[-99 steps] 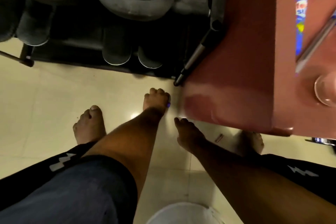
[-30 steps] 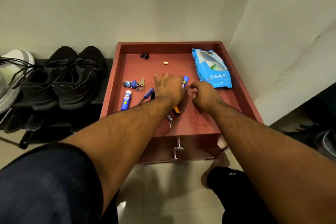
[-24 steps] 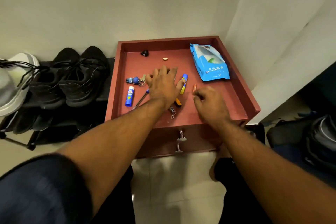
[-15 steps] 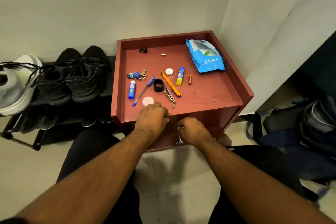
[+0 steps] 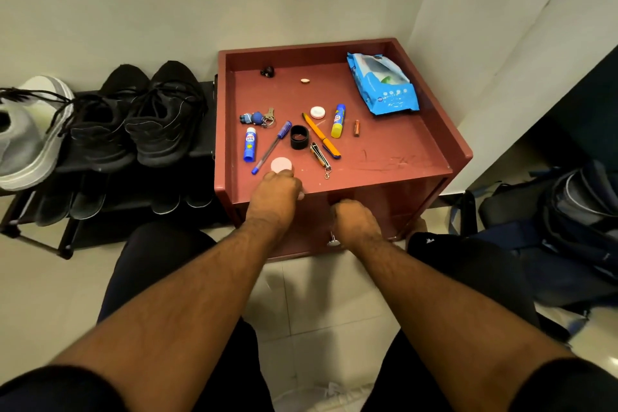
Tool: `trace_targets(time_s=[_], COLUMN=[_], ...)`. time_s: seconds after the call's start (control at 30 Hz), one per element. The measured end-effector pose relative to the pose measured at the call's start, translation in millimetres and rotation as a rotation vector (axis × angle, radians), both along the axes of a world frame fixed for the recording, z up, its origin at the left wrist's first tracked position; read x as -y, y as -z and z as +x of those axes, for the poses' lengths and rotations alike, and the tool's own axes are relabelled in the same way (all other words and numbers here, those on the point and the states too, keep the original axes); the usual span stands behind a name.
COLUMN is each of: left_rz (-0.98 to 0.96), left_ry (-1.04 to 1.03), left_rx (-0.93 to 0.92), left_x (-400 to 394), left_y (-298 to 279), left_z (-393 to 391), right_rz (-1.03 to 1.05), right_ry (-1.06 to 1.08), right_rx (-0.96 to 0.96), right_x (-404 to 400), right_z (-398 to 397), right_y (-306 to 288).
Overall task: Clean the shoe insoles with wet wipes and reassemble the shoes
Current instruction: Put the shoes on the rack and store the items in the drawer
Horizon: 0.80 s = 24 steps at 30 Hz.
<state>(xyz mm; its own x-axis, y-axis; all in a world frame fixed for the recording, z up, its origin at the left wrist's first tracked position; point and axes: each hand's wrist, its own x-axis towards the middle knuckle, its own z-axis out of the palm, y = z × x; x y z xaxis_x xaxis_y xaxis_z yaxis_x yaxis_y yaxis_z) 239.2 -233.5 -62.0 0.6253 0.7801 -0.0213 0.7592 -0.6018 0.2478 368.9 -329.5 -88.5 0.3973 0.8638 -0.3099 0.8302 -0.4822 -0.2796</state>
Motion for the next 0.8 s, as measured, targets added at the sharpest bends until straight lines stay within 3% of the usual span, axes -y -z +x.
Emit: trace_targets(time_s=[0.47, 0.8], left_rz=[-0.079, 0.022], left_ry=[-0.118, -0.051], left_rx=[0.122, 0.022], left_x=[9, 18], left_y=[-5, -5], left_z=[0, 1], right_rz=[-0.151, -0.309], right_ry=[0.017, -0.111], right_rx=[-0.004, 0.001], right_x=[80, 131], right_z=[-33, -50], right_y=[-15, -30])
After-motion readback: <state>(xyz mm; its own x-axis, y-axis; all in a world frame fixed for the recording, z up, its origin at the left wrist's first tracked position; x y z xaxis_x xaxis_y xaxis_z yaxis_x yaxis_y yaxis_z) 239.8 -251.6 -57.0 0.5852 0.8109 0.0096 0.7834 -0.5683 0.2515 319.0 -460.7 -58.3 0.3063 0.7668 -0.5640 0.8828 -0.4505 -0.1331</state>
